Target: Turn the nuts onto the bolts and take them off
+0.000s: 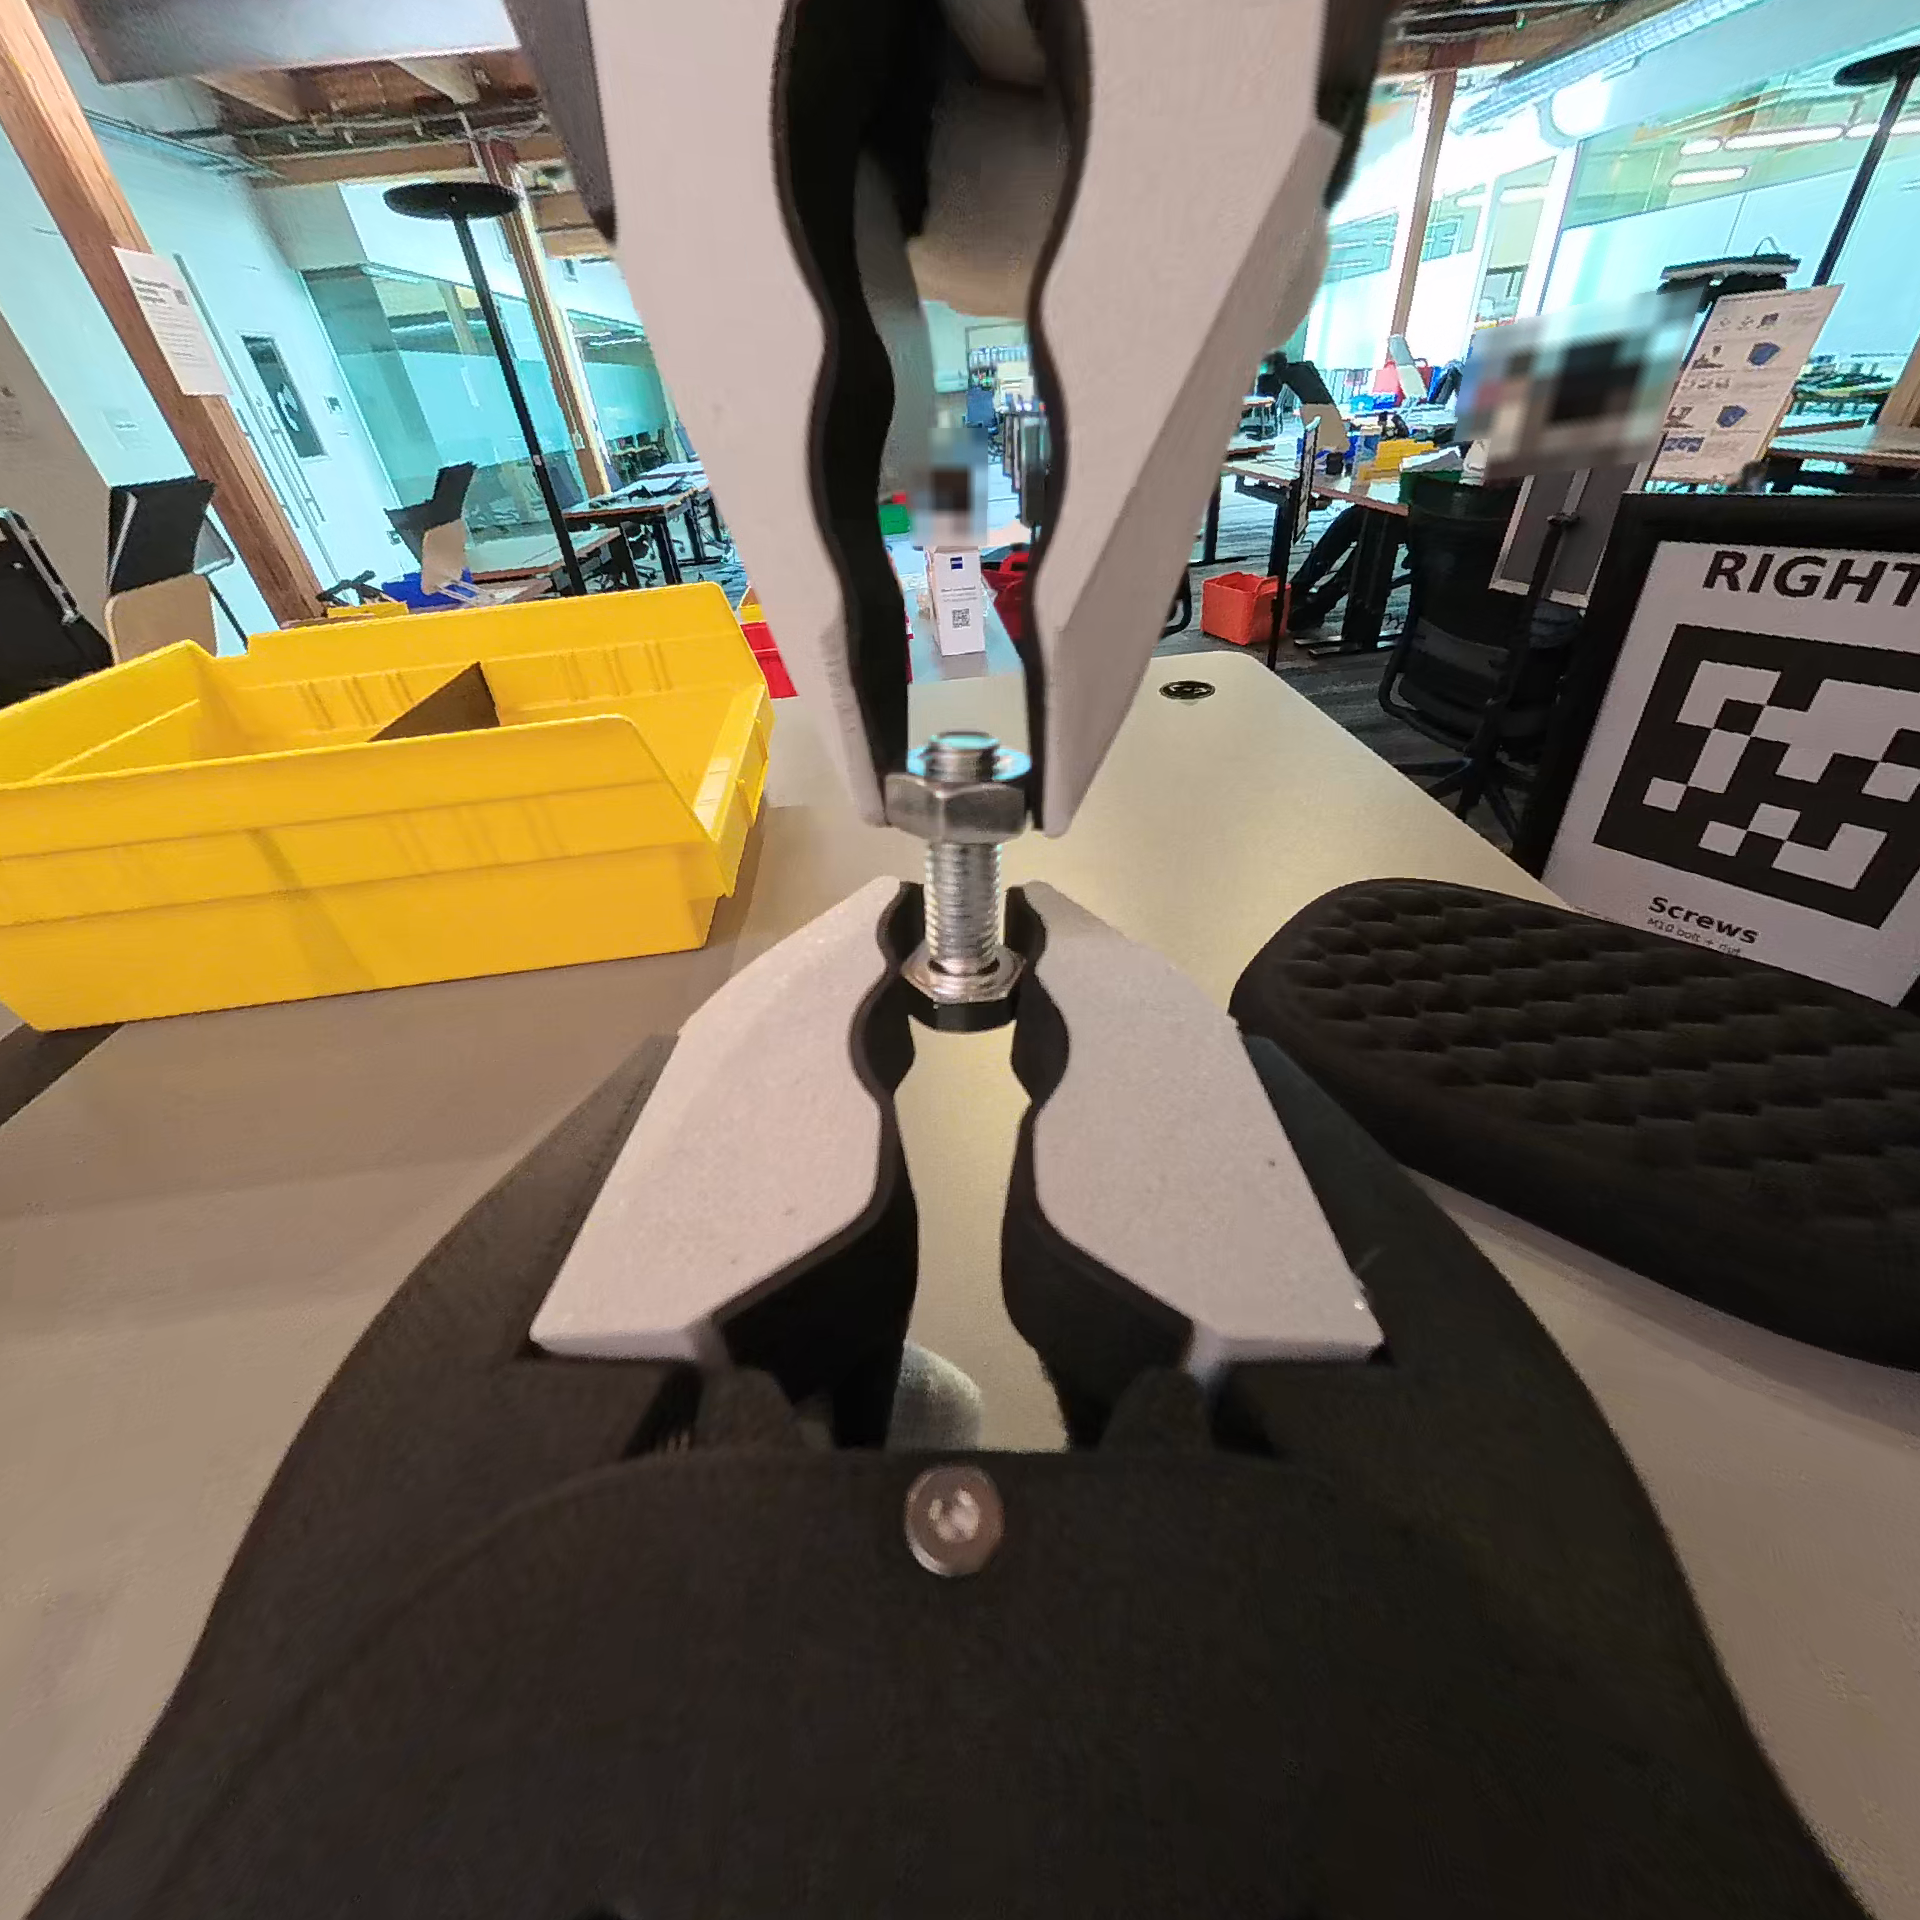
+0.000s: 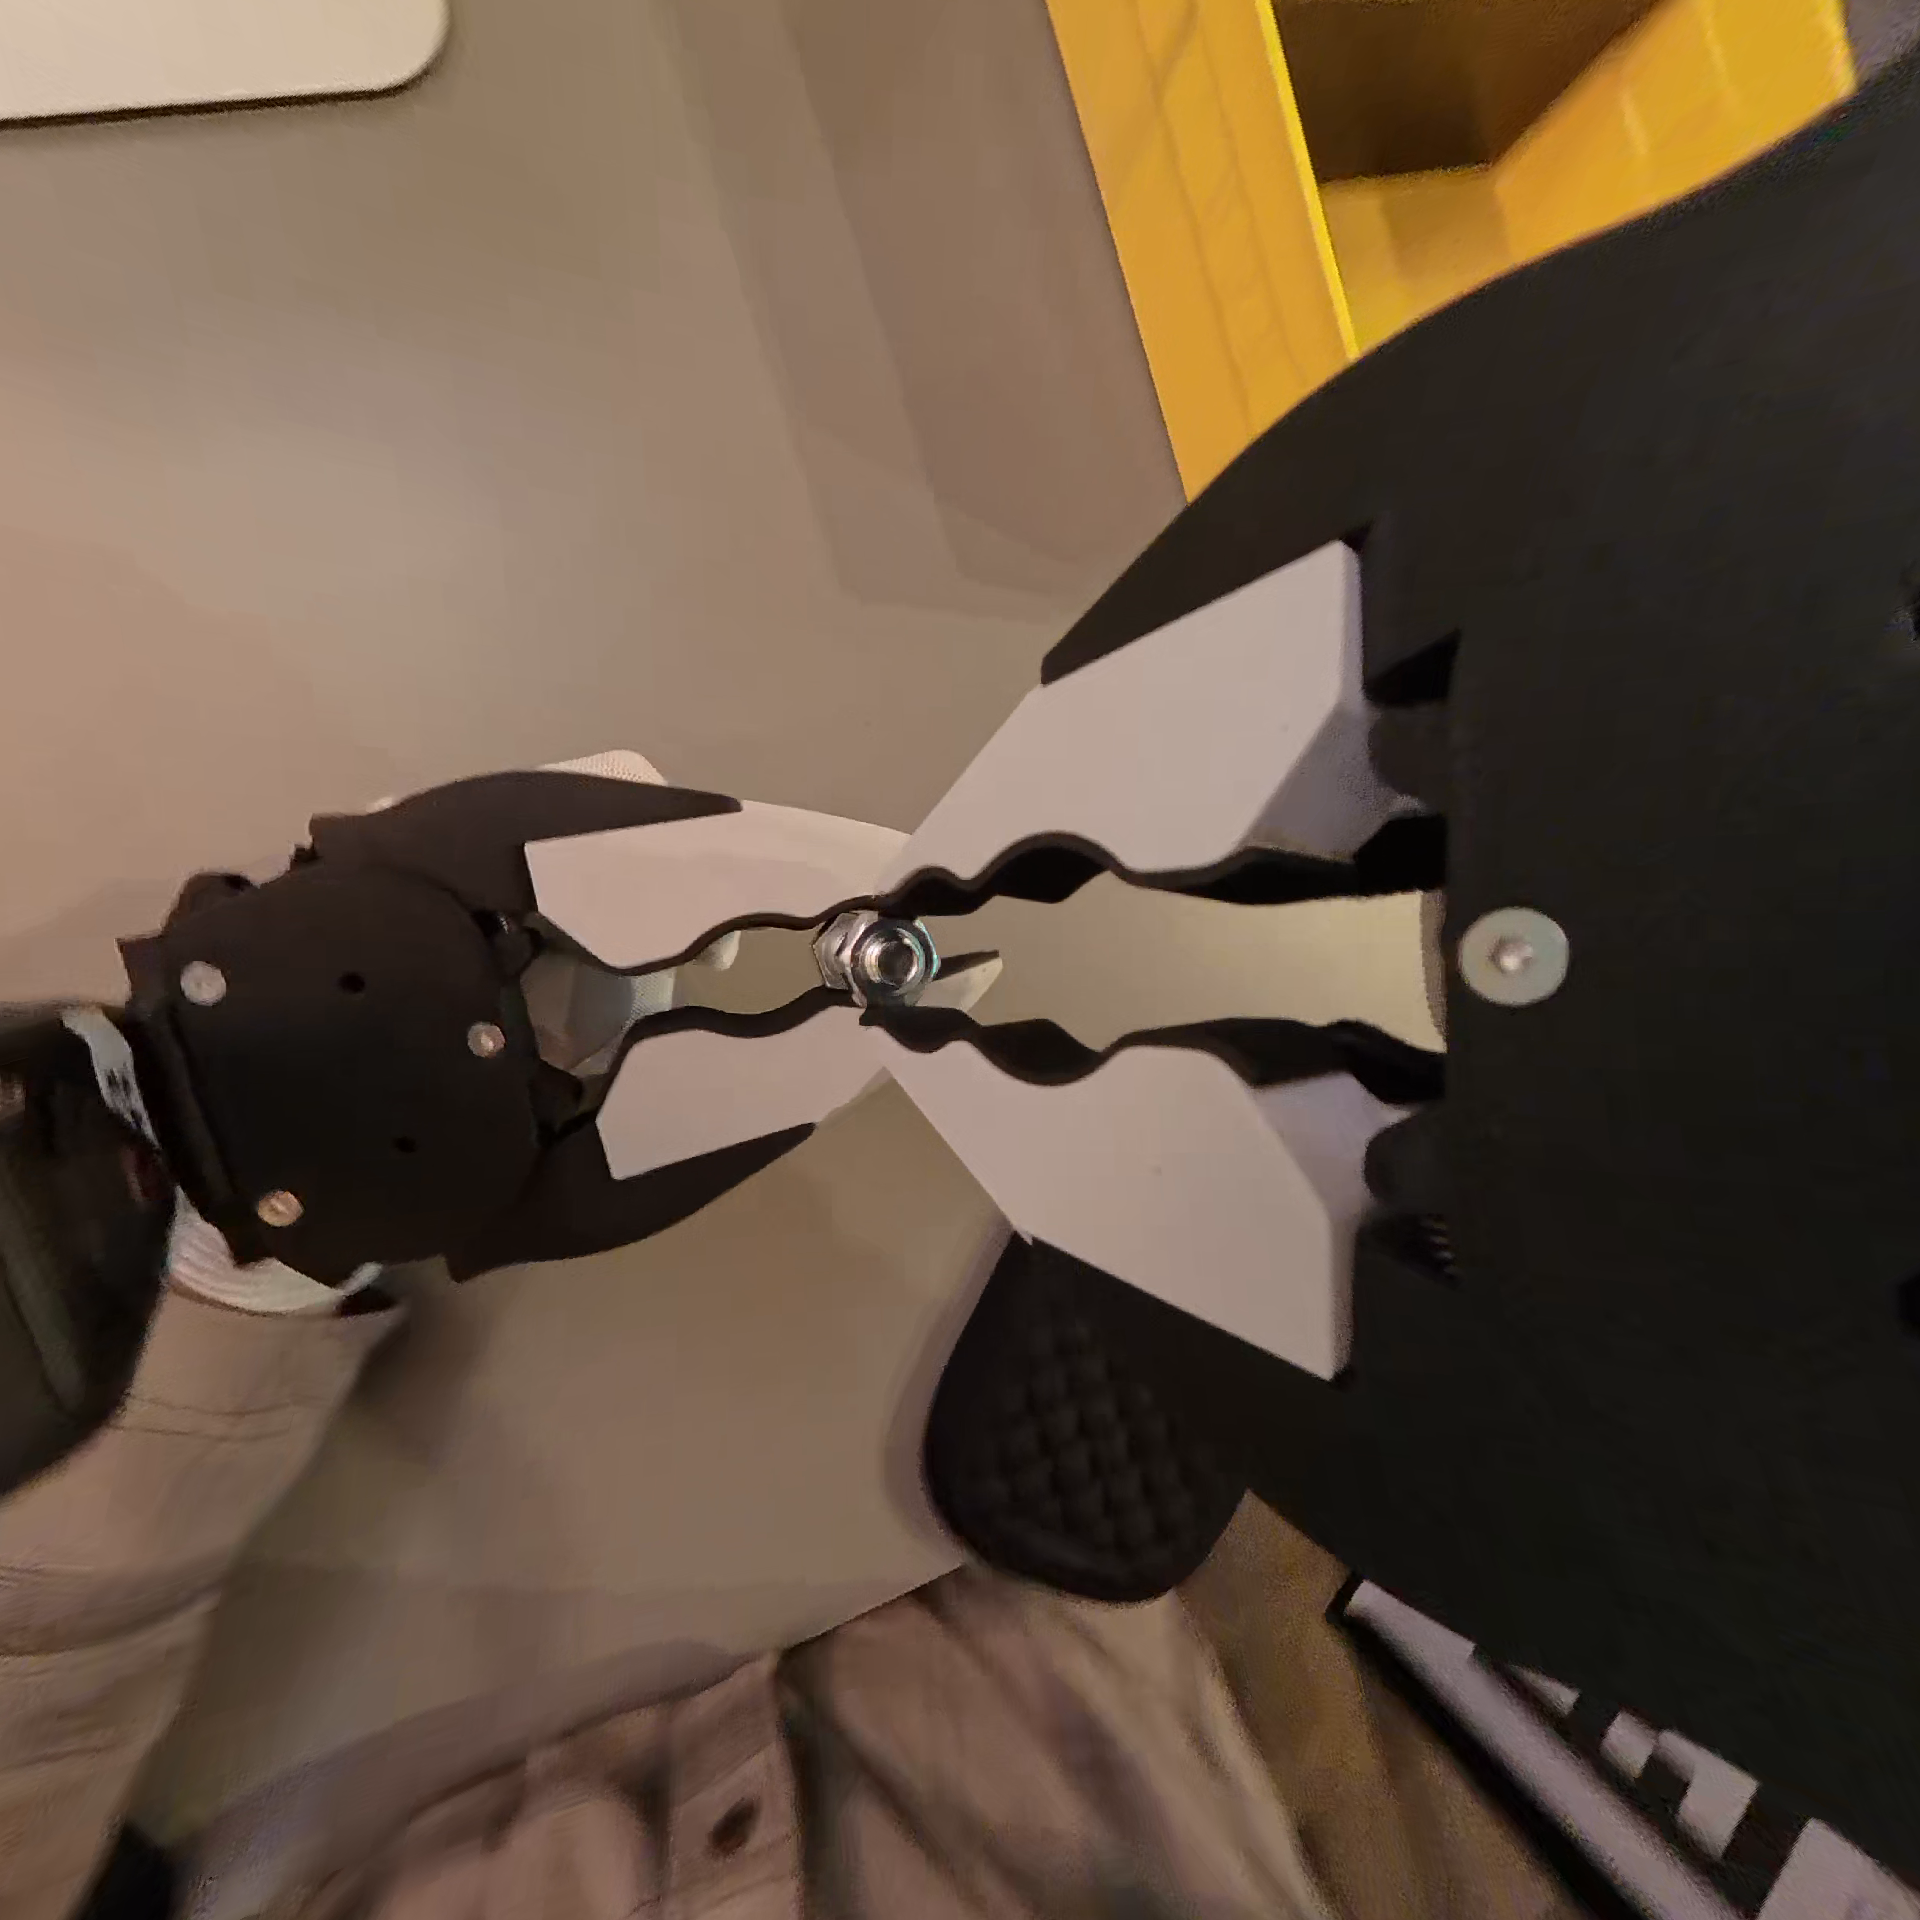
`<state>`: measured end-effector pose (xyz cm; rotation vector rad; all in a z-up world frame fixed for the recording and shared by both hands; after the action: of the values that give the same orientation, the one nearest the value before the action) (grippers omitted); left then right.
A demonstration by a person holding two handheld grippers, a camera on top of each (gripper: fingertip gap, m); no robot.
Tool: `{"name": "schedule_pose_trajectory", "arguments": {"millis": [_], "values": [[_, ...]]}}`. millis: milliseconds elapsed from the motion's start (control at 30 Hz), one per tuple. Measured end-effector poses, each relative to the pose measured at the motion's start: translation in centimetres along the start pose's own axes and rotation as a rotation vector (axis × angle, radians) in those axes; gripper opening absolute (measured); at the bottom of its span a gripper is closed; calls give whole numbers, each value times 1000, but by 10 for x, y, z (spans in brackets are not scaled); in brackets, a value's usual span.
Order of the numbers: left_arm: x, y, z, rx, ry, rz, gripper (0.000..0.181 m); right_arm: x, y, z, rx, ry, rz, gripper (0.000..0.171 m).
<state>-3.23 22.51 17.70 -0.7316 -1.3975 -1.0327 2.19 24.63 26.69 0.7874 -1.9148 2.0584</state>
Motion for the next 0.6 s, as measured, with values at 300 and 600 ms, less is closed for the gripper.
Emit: {"name": "schedule_pose_trajectory", "arguments": {"millis": [300,600], "values": [[0,0,0,-5,1,1,15,11,5,11,133,-860,211,15],[0,0,0,-19,-11,-3,15,4,9,28,163,-1952,508,16]]}}
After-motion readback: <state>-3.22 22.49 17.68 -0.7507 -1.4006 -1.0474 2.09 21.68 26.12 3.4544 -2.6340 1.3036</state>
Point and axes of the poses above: each gripper's, where its closed fingertips meet, y out along the fingers, x out of its top, z = x × y across the jaws, the point moved 7 cm from there along -y, back along the fingers, and after that the axes turned 12 degrees about -z, right-handed, at the moved point
